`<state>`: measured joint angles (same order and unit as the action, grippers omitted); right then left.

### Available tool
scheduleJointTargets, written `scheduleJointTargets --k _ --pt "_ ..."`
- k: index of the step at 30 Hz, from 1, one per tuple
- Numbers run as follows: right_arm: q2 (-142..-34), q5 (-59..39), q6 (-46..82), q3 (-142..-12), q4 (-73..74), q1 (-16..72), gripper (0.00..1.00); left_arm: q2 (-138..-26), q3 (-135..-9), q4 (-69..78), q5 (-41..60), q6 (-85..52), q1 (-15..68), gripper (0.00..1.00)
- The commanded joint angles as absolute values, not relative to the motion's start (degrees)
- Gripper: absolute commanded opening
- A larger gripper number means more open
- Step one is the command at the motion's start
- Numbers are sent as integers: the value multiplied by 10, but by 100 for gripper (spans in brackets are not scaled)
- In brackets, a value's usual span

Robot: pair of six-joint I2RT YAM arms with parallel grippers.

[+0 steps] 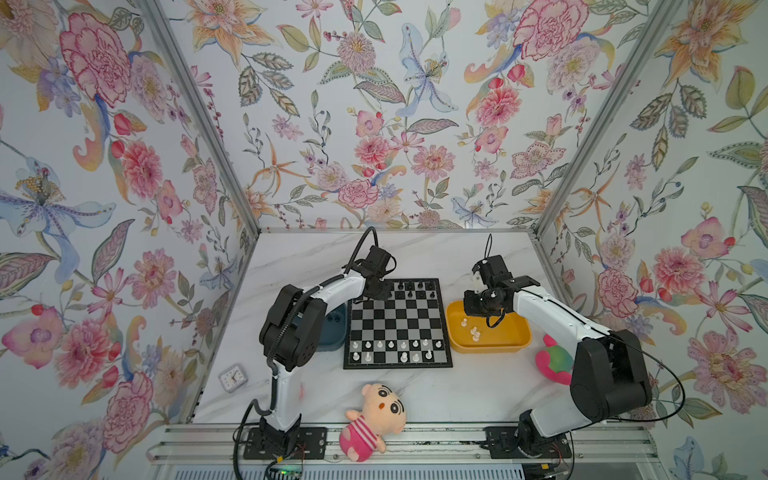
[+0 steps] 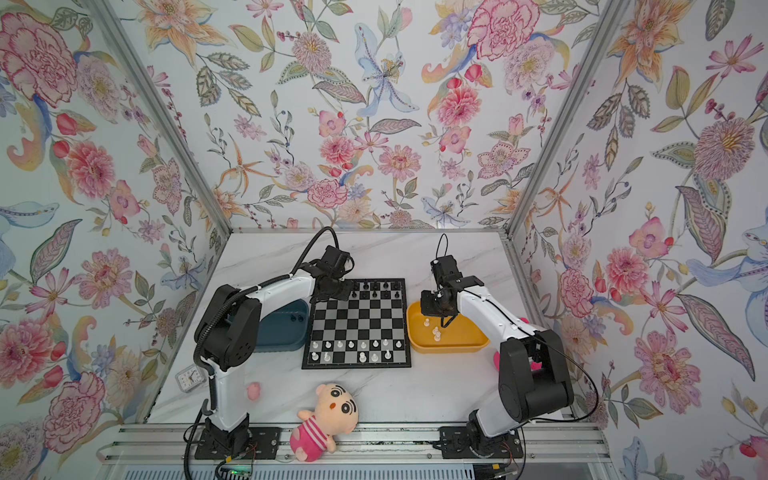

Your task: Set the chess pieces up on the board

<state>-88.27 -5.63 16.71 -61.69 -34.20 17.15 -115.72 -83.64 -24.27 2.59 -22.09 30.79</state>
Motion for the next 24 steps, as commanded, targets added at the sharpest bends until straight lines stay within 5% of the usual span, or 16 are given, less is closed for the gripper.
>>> scheduleJointTargets --k 1,24 --pt "-883 -60 173 -610 -342 167 19 -1164 -831 -239 22 -229 314 0" --pt "-880 -59 174 -607 -342 167 19 -1174 -825 -240 25 -229 314 1"
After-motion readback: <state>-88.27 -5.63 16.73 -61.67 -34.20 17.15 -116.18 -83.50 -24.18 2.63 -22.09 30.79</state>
